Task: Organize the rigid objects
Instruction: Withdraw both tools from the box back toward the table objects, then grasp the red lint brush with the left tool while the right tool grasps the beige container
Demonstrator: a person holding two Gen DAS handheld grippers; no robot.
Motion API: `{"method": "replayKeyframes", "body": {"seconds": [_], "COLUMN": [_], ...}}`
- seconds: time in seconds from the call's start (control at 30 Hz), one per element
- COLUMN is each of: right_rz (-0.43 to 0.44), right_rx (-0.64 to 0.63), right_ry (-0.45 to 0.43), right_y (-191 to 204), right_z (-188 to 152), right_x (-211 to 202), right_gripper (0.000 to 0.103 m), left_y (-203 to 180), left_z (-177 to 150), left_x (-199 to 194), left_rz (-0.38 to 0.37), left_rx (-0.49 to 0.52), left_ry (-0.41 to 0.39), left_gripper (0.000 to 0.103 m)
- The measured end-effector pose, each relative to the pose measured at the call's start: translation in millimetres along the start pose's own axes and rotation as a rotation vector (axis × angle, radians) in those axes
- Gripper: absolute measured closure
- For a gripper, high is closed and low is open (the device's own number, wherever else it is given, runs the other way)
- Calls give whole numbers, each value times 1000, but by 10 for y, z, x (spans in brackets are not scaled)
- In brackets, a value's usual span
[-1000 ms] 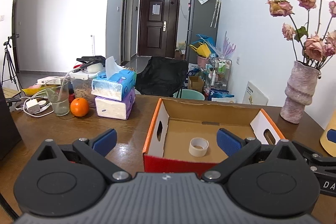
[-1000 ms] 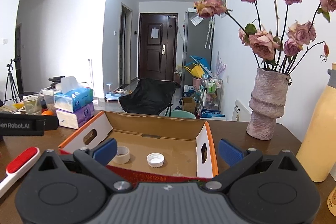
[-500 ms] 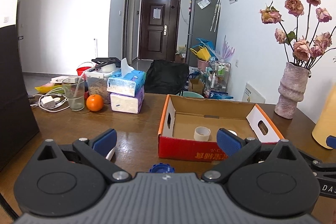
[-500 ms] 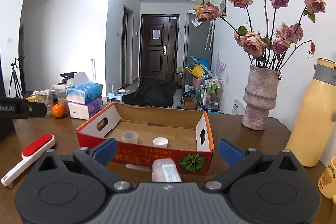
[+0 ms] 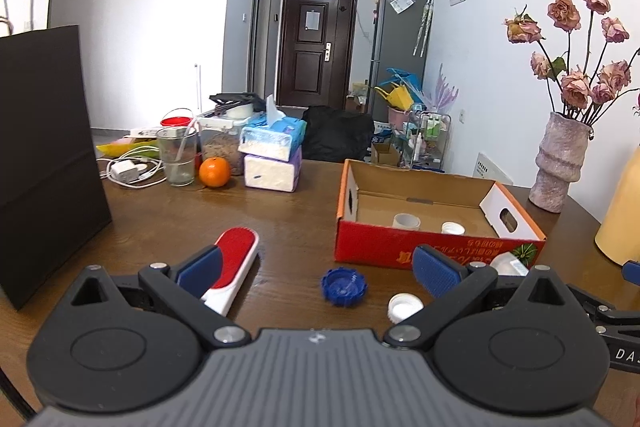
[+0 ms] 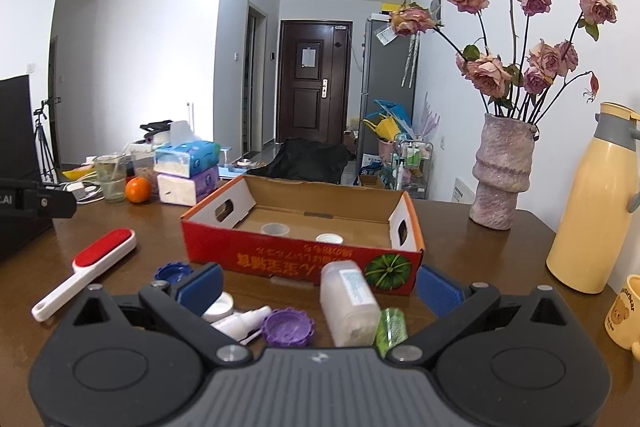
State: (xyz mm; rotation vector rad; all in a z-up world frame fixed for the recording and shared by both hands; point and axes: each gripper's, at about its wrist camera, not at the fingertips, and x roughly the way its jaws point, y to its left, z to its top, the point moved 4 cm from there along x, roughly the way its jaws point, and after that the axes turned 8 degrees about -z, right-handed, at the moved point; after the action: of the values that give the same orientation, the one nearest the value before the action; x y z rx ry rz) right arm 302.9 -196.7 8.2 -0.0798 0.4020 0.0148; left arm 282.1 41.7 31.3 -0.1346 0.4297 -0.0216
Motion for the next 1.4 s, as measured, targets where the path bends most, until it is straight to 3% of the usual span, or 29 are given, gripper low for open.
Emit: {"method": "replayKeyframes", "body": {"seconds": [0.7, 1.1, 1.4], "right_rz": [50, 85, 92], "right_rx": [-65, -83, -100], "right_ry": [83, 193, 271], "right_y": [523, 722, 836], "right_z": [-386, -570, -697], "right_x": [-184, 183, 550], "right_gripper": [0, 1, 8], "left_y": [502, 842, 978], "left_z": [-426, -519, -562], "left_x": [-324, -163, 3], "left_rz": [45, 87, 97], "left_rx": [-18, -56, -65], "left_ry": [49, 88, 114], "left_gripper": [0, 0, 0]}}
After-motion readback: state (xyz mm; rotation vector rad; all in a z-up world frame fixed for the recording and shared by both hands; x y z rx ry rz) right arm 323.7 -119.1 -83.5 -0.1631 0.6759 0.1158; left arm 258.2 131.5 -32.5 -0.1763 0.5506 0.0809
